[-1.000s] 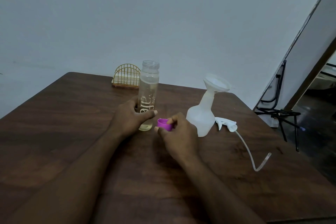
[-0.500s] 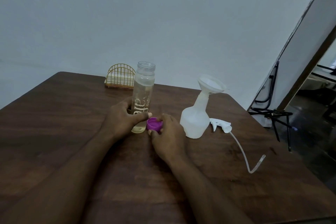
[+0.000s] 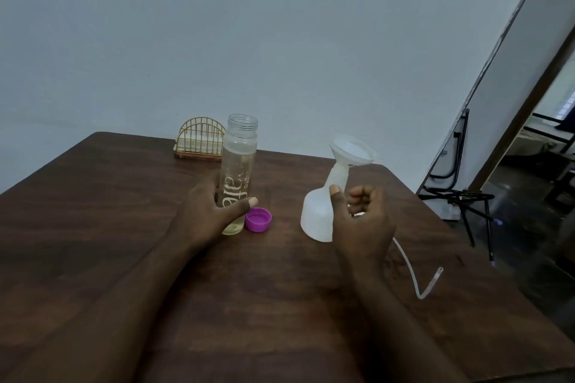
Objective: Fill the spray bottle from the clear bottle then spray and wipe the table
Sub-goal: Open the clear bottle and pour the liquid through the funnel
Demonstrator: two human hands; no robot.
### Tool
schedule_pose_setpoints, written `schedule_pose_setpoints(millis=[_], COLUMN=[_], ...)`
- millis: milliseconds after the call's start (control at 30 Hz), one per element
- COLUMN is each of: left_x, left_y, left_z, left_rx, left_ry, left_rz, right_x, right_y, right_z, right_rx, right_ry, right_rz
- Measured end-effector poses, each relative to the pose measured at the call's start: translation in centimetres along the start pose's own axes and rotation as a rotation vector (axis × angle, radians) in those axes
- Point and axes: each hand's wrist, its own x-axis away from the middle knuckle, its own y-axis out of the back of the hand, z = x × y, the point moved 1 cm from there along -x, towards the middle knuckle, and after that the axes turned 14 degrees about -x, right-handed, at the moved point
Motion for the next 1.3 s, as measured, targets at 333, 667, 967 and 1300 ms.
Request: schedule_pose_setpoints(millis=[333, 667, 967, 1300], left_x=[0.9, 1.5, 2.0, 2.4], left_y=[0.4, 0.2, -0.4, -0.9], left_z=[-1.1, -1.9, -2.9, -4.5], left_rx=[-0.043, -0.102, -0.172, -0.069], left_ry=[-0.037, -0.088, -0.094, -0.066], left_rz=[-0.041, -0.046, -0.057, -0.082], right_x=[-2.9, -3.5, -3.4, -4.0], right_y=[-1.1, -1.4, 0.1, 1.7], right_z=[-1.6, -2.3, -1.7, -0.6], right_rx=[-0.133, -0.151, -0.297, -0.602], right_ry=[-0.189, -0.248, -0.279, -0.282], right_rz=[0.145, 0.245, 0.244, 0.063])
